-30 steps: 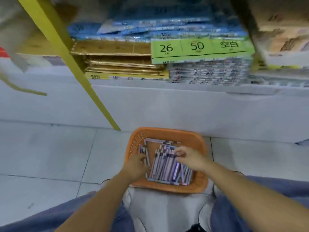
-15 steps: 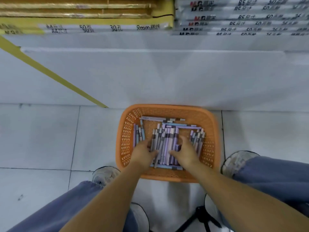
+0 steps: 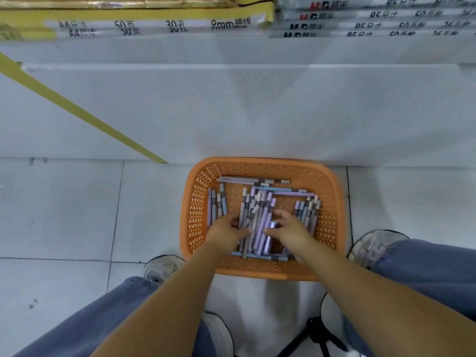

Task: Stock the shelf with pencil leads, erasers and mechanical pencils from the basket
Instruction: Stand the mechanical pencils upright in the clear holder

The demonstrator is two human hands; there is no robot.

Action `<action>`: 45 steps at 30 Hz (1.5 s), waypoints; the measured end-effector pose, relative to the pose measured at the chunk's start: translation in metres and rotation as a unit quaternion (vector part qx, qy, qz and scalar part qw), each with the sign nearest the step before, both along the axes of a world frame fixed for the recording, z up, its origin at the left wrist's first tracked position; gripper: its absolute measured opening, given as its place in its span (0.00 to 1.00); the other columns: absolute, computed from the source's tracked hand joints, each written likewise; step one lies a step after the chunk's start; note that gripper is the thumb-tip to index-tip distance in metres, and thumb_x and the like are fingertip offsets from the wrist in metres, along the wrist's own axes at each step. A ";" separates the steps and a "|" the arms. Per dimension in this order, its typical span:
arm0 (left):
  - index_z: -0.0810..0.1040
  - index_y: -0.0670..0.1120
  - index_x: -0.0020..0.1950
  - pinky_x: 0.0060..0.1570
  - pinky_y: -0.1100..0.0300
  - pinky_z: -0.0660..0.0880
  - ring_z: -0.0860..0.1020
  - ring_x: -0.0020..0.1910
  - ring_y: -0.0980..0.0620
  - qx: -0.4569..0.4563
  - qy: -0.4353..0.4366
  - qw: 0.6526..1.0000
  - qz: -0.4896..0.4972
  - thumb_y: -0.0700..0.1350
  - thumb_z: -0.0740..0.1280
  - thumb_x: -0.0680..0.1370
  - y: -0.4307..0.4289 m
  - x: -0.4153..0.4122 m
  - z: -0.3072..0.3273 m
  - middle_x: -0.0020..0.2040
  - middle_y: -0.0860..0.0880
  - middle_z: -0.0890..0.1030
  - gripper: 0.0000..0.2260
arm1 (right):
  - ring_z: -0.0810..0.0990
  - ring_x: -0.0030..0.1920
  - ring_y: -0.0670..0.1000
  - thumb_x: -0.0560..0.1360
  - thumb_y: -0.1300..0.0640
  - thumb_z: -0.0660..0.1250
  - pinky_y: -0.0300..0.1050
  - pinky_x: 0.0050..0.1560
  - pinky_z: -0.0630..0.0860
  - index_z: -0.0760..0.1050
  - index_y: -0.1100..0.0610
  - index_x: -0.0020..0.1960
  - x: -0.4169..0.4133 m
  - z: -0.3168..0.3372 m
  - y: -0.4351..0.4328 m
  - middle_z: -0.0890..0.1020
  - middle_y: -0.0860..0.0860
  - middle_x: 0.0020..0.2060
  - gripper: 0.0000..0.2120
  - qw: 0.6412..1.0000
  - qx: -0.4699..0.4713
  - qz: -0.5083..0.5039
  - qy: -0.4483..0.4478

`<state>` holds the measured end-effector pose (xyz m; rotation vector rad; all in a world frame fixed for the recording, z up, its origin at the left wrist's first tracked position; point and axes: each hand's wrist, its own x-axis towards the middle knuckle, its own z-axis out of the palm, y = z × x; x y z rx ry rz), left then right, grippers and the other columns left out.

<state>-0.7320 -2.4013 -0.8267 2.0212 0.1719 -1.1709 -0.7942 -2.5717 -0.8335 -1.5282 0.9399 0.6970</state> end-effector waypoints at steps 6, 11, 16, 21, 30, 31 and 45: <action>0.78 0.48 0.61 0.53 0.58 0.76 0.79 0.52 0.52 -0.023 0.037 0.998 0.039 0.48 0.73 0.76 -0.004 -0.001 -0.004 0.55 0.51 0.82 0.15 | 0.72 0.62 0.52 0.73 0.58 0.73 0.43 0.55 0.69 0.69 0.50 0.68 0.000 -0.002 0.009 0.73 0.54 0.67 0.26 1.000 0.021 -0.010 -0.009; 0.78 0.48 0.64 0.60 0.52 0.77 0.81 0.55 0.50 -0.065 0.091 0.991 0.075 0.49 0.71 0.77 -0.002 -0.003 0.005 0.57 0.49 0.83 0.16 | 0.70 0.68 0.54 0.74 0.57 0.73 0.45 0.58 0.69 0.69 0.50 0.69 -0.001 0.005 0.012 0.71 0.55 0.69 0.26 0.999 0.033 -0.015 -0.025; 0.77 0.45 0.65 0.62 0.45 0.77 0.83 0.57 0.43 -0.168 0.178 0.957 0.159 0.42 0.72 0.76 -0.001 -0.003 0.023 0.58 0.42 0.84 0.18 | 0.75 0.50 0.41 0.73 0.58 0.73 0.33 0.42 0.72 0.71 0.44 0.61 0.002 0.026 0.013 0.76 0.45 0.53 0.21 0.996 0.053 0.014 -0.073; 0.78 0.40 0.63 0.55 0.44 0.80 0.83 0.54 0.39 -0.214 0.177 0.933 0.227 0.39 0.72 0.76 -0.001 0.002 0.054 0.55 0.37 0.84 0.15 | 0.78 0.57 0.49 0.70 0.60 0.75 0.47 0.57 0.76 0.71 0.46 0.52 0.009 0.059 0.013 0.81 0.49 0.53 0.17 0.991 0.024 0.042 -0.128; 0.83 0.38 0.54 0.45 0.52 0.82 0.85 0.49 0.41 -0.263 0.041 0.933 0.242 0.34 0.70 0.76 -0.001 -0.002 0.140 0.52 0.36 0.85 0.08 | 0.81 0.42 0.40 0.73 0.62 0.72 0.28 0.37 0.72 0.74 0.51 0.51 0.011 0.160 0.010 0.84 0.51 0.47 0.11 0.967 0.002 0.102 -0.234; 0.83 0.38 0.55 0.51 0.48 0.81 0.84 0.52 0.39 -0.265 0.019 0.935 0.234 0.34 0.70 0.76 -0.001 -0.001 0.153 0.54 0.35 0.84 0.09 | 0.82 0.42 0.40 0.73 0.62 0.72 0.28 0.37 0.73 0.75 0.52 0.52 0.012 0.175 0.010 0.85 0.52 0.48 0.11 0.962 -0.001 0.109 -0.251; 0.80 0.36 0.55 0.41 0.52 0.82 0.84 0.37 0.44 -0.381 -0.147 0.891 0.198 0.36 0.73 0.75 -0.005 0.030 0.354 0.39 0.40 0.85 0.10 | 0.78 0.32 0.49 0.74 0.58 0.72 0.44 0.35 0.77 0.78 0.52 0.50 0.028 0.370 -0.018 0.83 0.52 0.39 0.06 0.864 -0.040 0.117 -0.489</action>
